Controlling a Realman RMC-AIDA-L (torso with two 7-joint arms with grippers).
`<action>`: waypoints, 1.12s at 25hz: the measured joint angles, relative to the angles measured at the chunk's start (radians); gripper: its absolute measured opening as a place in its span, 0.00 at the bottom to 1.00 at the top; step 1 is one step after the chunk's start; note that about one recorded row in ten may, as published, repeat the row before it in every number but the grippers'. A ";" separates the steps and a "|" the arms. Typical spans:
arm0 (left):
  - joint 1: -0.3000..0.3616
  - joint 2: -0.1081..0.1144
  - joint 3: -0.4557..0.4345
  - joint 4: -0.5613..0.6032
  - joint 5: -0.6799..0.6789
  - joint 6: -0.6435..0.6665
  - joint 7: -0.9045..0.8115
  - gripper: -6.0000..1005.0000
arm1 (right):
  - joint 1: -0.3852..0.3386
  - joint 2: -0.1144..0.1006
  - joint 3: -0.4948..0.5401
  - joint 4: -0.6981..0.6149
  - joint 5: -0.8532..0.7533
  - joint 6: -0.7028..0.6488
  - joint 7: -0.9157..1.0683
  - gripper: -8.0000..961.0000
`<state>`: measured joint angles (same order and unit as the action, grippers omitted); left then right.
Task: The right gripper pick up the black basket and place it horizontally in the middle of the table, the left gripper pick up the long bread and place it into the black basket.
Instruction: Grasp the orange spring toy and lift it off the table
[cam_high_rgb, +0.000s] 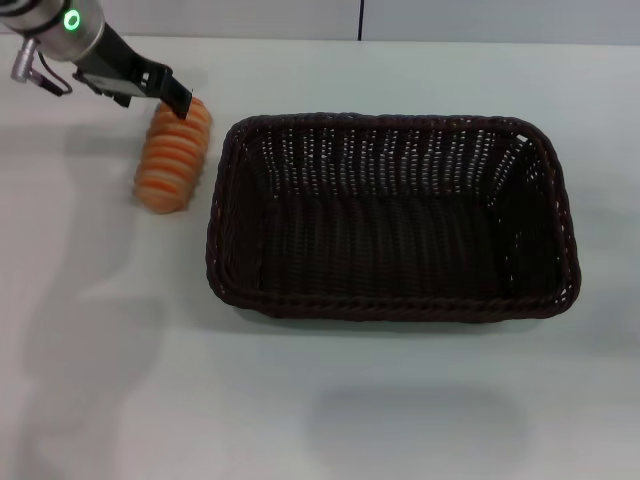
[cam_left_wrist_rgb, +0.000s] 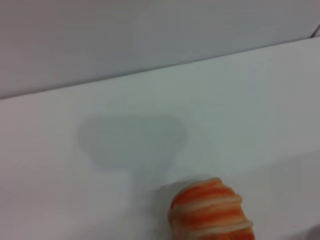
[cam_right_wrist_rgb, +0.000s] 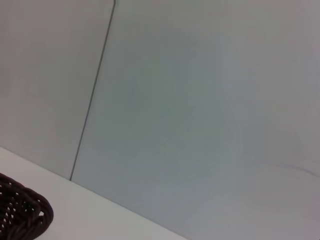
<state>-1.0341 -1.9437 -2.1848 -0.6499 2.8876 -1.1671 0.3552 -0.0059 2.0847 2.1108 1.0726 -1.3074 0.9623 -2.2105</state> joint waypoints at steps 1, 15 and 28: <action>0.000 0.000 -0.001 0.014 0.000 0.009 0.000 0.79 | -0.003 0.000 -0.008 0.008 0.000 -0.001 0.000 0.52; 0.013 -0.012 0.001 0.101 0.000 0.061 -0.001 0.79 | 0.007 -0.002 -0.034 0.018 -0.004 -0.013 0.000 0.52; 0.026 -0.040 0.007 0.114 -0.001 0.075 0.008 0.79 | 0.033 -0.002 -0.044 0.015 -0.005 -0.014 -0.003 0.52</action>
<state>-1.0084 -1.9842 -2.1782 -0.5364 2.8869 -1.0921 0.3628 0.0274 2.0831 2.0665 1.0878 -1.3128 0.9478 -2.2137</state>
